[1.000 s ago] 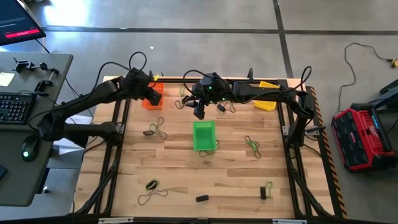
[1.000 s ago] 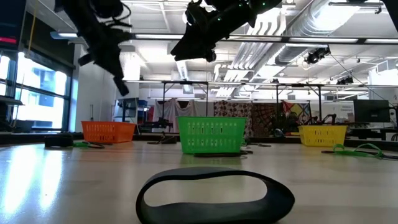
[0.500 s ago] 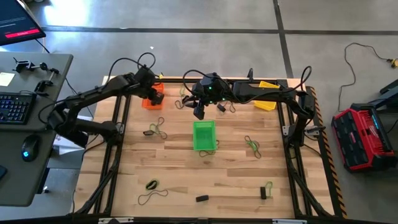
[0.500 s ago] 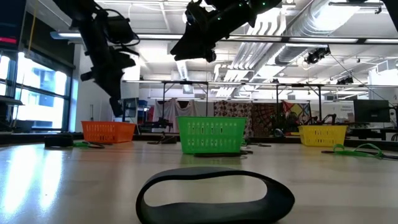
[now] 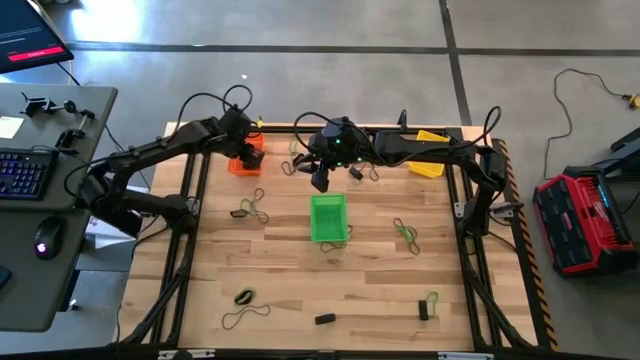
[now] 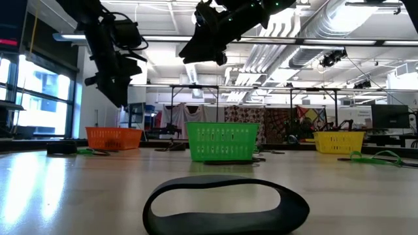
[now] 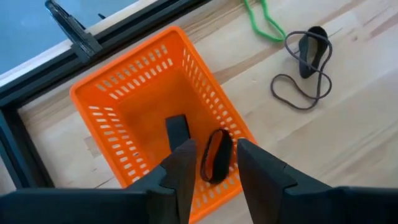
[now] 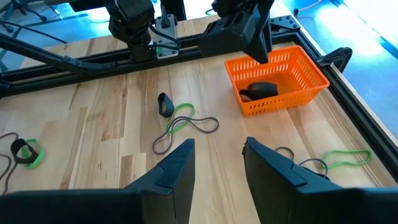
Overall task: Sort rubber bands into baskets
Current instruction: Put the purple rubber band into the yellow bin
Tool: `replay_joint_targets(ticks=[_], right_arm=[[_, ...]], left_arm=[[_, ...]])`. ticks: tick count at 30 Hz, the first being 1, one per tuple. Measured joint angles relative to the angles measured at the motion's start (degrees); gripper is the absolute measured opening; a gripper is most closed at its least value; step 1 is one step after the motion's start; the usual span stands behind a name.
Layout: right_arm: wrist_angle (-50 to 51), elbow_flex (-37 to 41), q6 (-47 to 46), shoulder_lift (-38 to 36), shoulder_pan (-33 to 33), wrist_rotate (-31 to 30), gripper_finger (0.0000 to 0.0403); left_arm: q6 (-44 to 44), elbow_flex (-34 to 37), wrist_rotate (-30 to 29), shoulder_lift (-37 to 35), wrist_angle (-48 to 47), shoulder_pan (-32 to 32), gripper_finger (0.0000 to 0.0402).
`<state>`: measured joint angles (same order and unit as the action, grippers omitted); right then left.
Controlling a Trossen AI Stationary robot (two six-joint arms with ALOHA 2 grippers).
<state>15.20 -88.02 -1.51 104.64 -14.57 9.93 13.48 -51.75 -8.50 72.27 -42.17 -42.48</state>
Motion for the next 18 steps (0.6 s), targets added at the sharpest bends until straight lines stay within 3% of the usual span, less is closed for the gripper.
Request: replay_joint_targets(ticks=[4,12,18], right_arm=[[1.7,0.0,0.3,-0.8,0.0,0.0,0.0126],[12.1,0.0,0.4,-7.1,-0.9,0.0,0.0126],[21.2,0.0,-1.0,-10.1,-0.4,-0.4,0.0126]], left_arm=[[-0.6,0.0,0.7,-0.7,0.3,0.2,0.0090],[-2.3,0.0,1.0,-5.0,8.0,3.7,0.0007],[-6.8,0.0,1.3,-7.0,16.5,7.2,0.0005]])
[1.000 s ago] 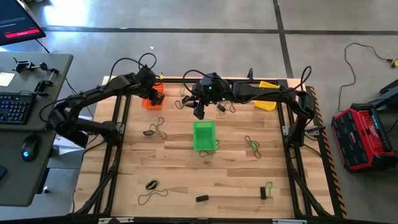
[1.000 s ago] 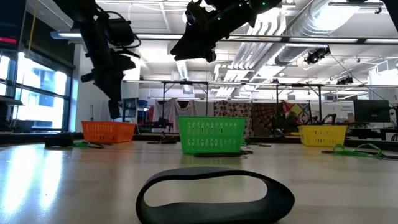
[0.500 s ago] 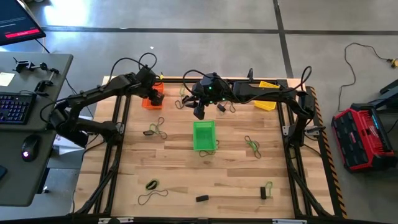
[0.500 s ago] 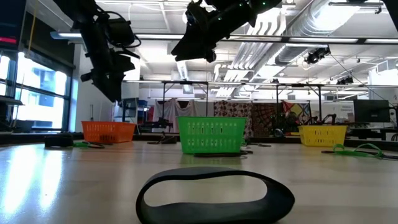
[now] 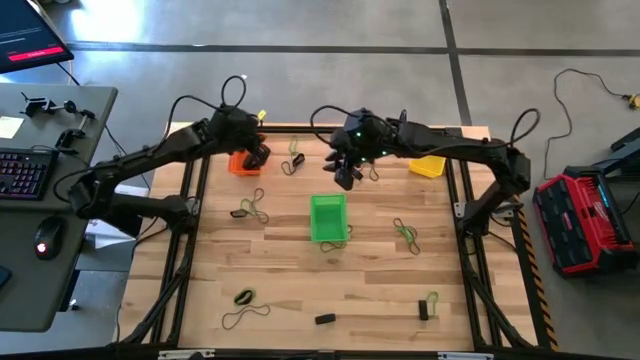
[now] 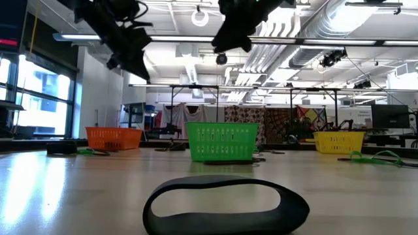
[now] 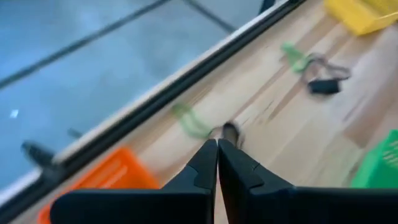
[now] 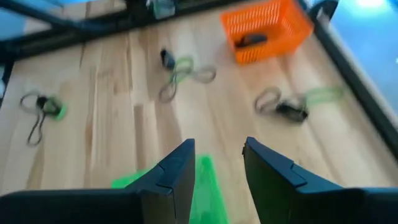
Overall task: Sort rubber bands into baskets
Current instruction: Put the purple rubber band into the yellow bin
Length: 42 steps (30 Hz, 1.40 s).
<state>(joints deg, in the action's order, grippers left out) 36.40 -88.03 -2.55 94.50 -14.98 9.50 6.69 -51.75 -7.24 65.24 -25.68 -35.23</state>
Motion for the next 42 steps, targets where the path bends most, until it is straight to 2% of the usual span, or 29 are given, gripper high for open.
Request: replay_joint_targets(ticks=[4,10,14,18,24,30,35,42], right_arm=[[7.4,0.0,0.0,-0.2,1.3,0.0,0.0126],[19.2,0.0,0.4,-0.3,2.7,0.0,0.0126],[20.8,2.9,1.3,-2.2,2.7,0.9,0.0126],[16.2,11.2,-0.7,-7.2,2.5,2.6,0.0126],[6.0,25.8,-11.1,-17.9,3.2,3.0,0.0126],[-2.9,34.9,-19.9,-26.3,8.3,2.2,0.0126],[-11.0,40.2,-24.5,-28.3,13.4,-0.4,0.0126],[-16.1,43.5,-25.6,-25.9,17.8,-5.5,0.0126]], left_arm=[[-1.1,0.0,2.5,0.1,1.7,1.4,0.0001],[-1.4,0.0,2.7,0.1,1.6,2.6,0.0001],[-1.2,0.0,3.1,0.1,2.1,2.9,0.0000],[-0.5,1.7,5.2,0.1,6.8,3.4,0.0000],[3.6,6.0,7.5,0.1,15.4,4.3,0.0000],[3.6,7.7,8.7,0.1,18.7,5.5,0.0000],[3.5,7.8,8.7,0.1,18.8,5.5,0.0000],[3.2,7.8,8.7,0.1,18.7,5.5,0.0000]])
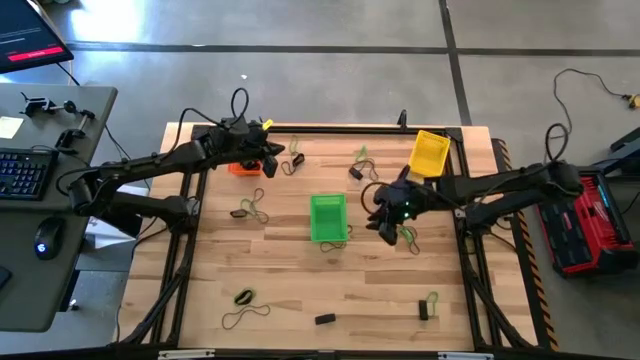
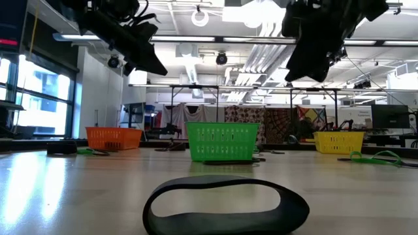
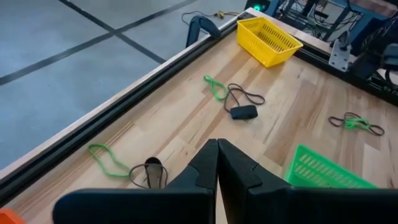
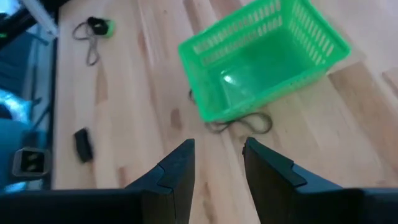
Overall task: Sort rubber bands into baskets
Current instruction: Put the purple rubber band into the yellow bin
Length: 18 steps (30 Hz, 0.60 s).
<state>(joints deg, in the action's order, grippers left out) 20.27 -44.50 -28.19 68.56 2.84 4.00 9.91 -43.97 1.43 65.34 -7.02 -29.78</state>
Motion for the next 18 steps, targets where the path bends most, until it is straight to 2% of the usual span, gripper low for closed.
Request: replay_joint_targets(ticks=[7,13,18], right_arm=[[-7.8,1.7,3.4,6.3,1.2,-4.3,0.0134],[-11.4,1.7,4.7,13.9,1.2,-4.5,0.0176],[-13.9,1.7,9.8,18.3,1.2,-5.1,0.0203]], left_arm=[[0.4,0.0,3.8,0.0,-1.4,0.1,0.0000],[0.3,0.0,4.2,0.0,-1.5,0.3,0.0000],[-0.9,0.0,4.2,0.0,-1.5,0.2,0.0000]])
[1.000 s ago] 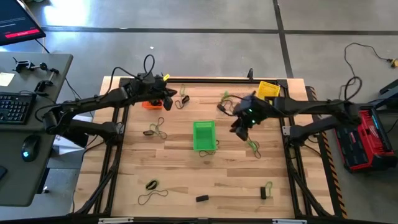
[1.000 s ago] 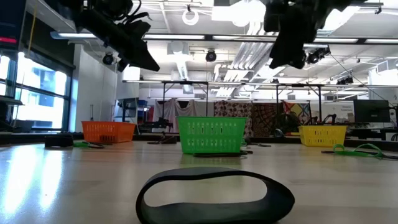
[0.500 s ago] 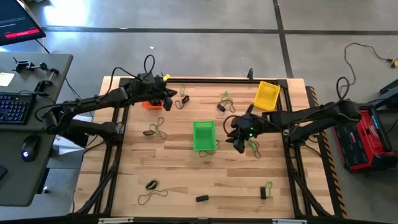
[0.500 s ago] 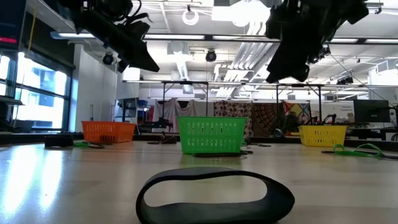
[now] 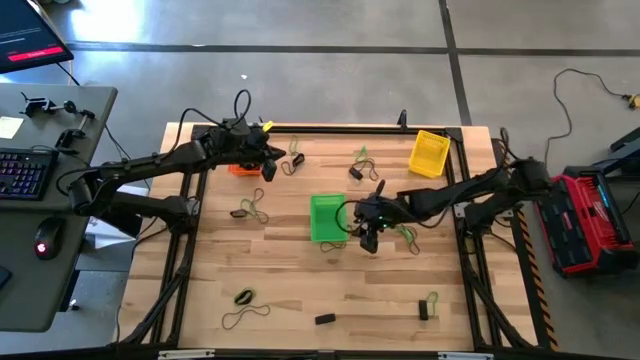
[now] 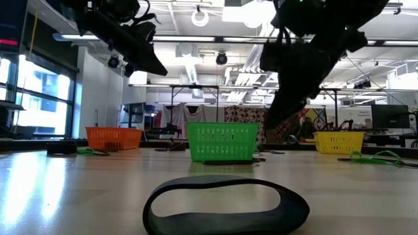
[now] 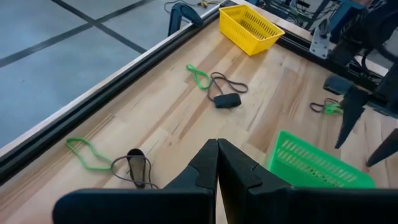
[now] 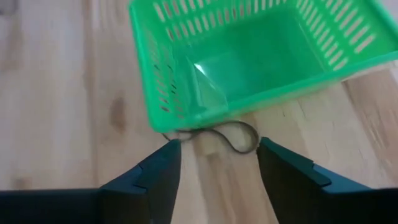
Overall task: Sort rubber bands into baskets
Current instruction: Put the purple rubber band into the yellow bin
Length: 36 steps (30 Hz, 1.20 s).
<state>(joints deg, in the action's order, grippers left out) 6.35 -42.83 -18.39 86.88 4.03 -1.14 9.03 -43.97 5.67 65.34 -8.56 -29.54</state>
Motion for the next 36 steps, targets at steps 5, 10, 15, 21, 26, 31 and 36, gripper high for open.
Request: replay_joint_targets(ticks=[5,10,15,21,26,31,36], right_arm=[[-0.3,0.0,5.8,3.4,-0.6,-0.5,0.0205],[-3.8,0.0,11.2,7.6,-1.5,0.0,0.0197],[-5.8,-0.1,12.5,11.3,-2.2,2.6,0.0184],[-6.4,-0.1,11.8,11.9,-2.2,2.8,0.0133],[-5.9,-0.1,11.4,11.9,-2.2,4.6,0.0057],[-5.0,-0.2,8.9,11.9,-2.2,7.0,0.0008],[-1.2,0.1,4.8,9.2,-0.8,8.2,0.0004]], left_arm=[[-0.8,0.0,0.0,0.0,-0.3,0.0,0.0000],[-1.3,0.0,0.0,0.0,-0.3,0.0,0.0000],[-0.7,0.0,0.0,0.0,-0.5,0.0,0.0000],[-0.3,0.0,0.0,0.0,-0.6,0.1,0.0000],[-0.3,0.0,0.0,0.0,-0.6,0.1,0.0000],[-0.6,0.0,0.0,0.0,-0.6,0.1,0.0000],[-1.1,0.0,-0.2,0.0,-0.6,0.1,0.0000]])
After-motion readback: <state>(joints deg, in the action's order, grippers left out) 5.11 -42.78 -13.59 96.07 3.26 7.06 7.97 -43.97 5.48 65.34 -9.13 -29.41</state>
